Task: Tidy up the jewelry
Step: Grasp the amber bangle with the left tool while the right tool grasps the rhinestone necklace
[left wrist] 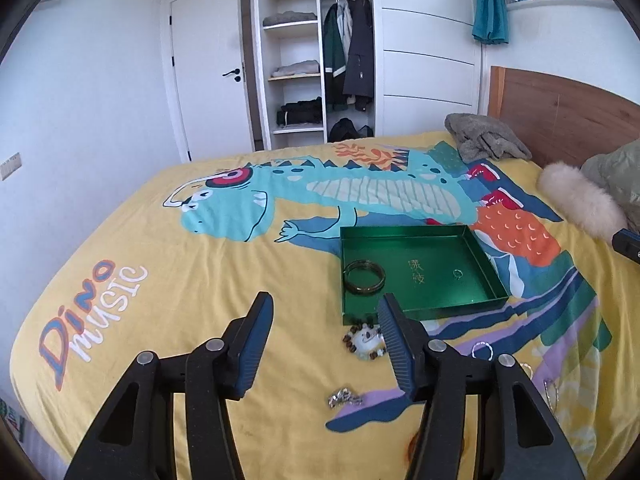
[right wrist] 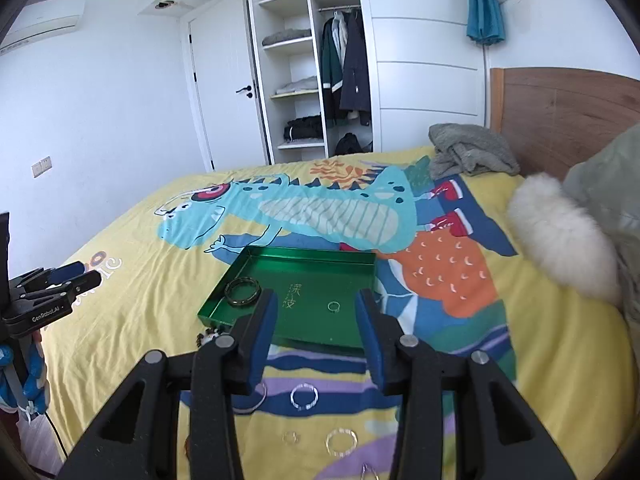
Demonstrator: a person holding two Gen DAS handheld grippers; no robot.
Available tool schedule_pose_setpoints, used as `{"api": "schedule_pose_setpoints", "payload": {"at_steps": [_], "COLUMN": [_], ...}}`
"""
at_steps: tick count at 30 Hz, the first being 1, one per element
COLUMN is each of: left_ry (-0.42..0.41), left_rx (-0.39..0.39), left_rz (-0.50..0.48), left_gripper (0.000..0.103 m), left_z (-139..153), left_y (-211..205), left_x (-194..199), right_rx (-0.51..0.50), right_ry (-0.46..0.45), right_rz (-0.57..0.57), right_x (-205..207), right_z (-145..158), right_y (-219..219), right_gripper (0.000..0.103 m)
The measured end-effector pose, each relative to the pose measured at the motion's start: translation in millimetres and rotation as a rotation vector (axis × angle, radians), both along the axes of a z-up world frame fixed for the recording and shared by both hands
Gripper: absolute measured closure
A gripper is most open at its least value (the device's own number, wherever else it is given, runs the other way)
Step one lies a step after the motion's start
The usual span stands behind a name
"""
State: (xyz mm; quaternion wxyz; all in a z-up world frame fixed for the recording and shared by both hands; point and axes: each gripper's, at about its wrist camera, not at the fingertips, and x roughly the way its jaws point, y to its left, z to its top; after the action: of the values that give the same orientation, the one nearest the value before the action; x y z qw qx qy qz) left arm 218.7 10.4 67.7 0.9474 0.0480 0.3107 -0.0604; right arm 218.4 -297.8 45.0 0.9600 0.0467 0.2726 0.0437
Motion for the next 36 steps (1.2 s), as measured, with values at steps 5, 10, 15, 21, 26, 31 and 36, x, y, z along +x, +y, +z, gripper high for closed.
{"api": "schedule_pose_setpoints", "payload": {"at_steps": [5,10,15,21,26,31,36], "left_ry": [-0.021,-0.02,-0.013,0.026,0.046,0.066,0.103], "left_rx": [0.001,0.001,-0.016,-0.035,-0.038,-0.049,-0.063], "left_rz": [0.027,0.031,0.034,0.016,0.017,0.024,0.008], "left_gripper": [0.044,0.044,0.043,0.043,0.043,0.043,0.043], "left_z": [1,-2,-8,-31,-53,-72,-96], "left_y": [18,23,22,9,-1,-5,-16], "left_x": [-50,-89,-115,-123,-121,-113,-101], "right_rx": [0.022,0.051,0.067,0.098,0.124,0.139,0.136], "right_ry": [-0.013,-0.024,-0.006,0.034,0.077,0.109,0.158], "right_rz": [-0.007,-0.014,-0.016,-0.025,-0.043,-0.068,-0.087], "right_x": [-56,-98,-126,-142,-144,-143,-133], "right_z": [7,5,-8,-35,-62,-85,-110], "right_y": [-5,-10,-12,-18,-25,-32,-33], "right_gripper": [0.064,0.064,0.064,0.064,0.064,0.064,0.064]}}
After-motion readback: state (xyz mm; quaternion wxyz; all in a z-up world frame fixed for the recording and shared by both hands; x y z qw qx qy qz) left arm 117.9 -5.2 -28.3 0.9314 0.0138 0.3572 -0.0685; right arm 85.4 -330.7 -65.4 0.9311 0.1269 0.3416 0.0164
